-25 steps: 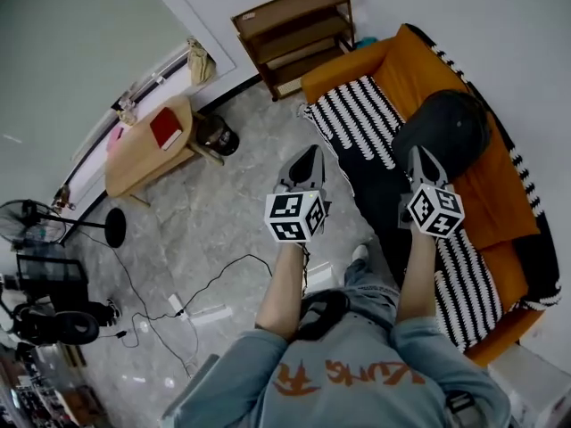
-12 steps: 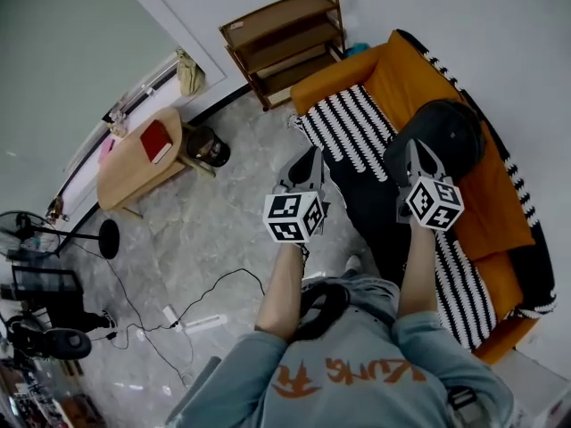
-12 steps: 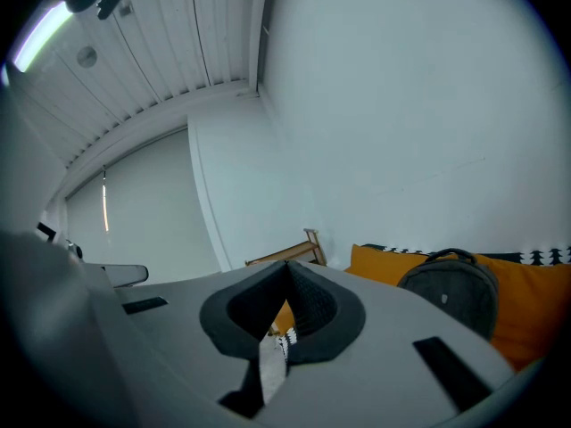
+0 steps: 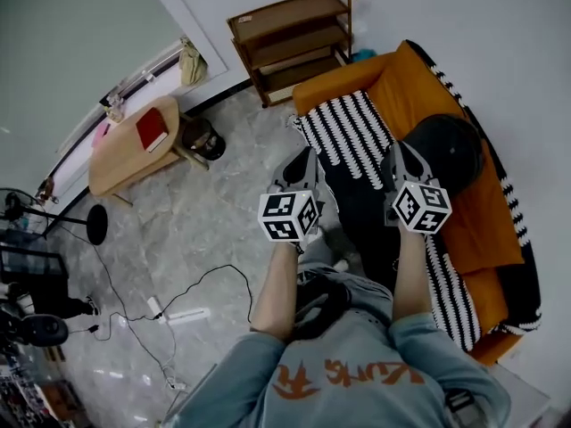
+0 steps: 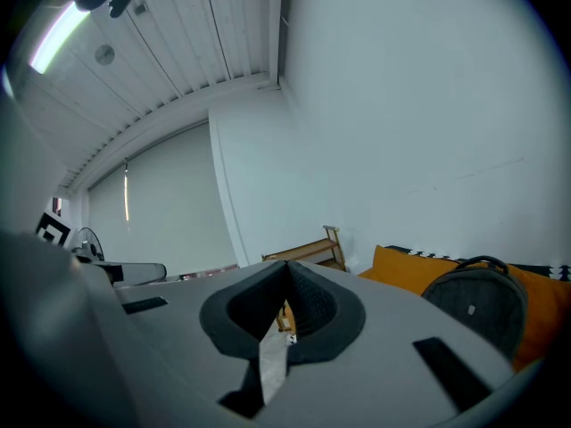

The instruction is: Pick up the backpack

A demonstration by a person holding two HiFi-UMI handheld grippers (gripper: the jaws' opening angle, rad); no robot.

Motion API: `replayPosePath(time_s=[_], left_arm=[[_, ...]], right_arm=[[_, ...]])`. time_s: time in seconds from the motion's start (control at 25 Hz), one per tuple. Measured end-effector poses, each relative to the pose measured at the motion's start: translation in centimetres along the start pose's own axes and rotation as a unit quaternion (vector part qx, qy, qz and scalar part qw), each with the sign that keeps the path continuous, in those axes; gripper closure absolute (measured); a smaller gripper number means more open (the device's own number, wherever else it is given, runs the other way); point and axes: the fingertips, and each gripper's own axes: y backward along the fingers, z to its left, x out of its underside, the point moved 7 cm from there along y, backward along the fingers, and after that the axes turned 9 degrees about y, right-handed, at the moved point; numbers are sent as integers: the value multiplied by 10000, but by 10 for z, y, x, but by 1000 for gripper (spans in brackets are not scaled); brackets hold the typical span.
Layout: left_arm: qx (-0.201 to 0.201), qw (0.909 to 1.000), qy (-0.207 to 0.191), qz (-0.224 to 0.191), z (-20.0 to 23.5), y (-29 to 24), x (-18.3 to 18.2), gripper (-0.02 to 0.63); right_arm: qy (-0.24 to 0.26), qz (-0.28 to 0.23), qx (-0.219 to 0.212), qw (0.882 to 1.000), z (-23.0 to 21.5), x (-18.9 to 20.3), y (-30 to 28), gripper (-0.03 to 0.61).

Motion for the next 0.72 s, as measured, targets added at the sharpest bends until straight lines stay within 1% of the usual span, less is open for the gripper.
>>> replayPosePath(time_s=[0.16, 0.4, 0.56, 0.72], left_arm=[[156, 9999, 20, 34, -2, -22, 0, 594], [620, 9978, 40, 225, -25, -80, 9, 594], [1158, 9915, -2, 596, -61, -126, 32, 594], [1498, 9826, -107, 1092, -83, -164, 59, 594]], right_arm=[[-7, 21, 278, 9996, -19, 0, 2, 580], [-17, 51, 835, 9965, -64, -1, 10, 580], [-164, 134, 1336, 9908, -104, 9, 23, 580], [-443, 308, 1723, 9836, -136, 29, 24, 580]])
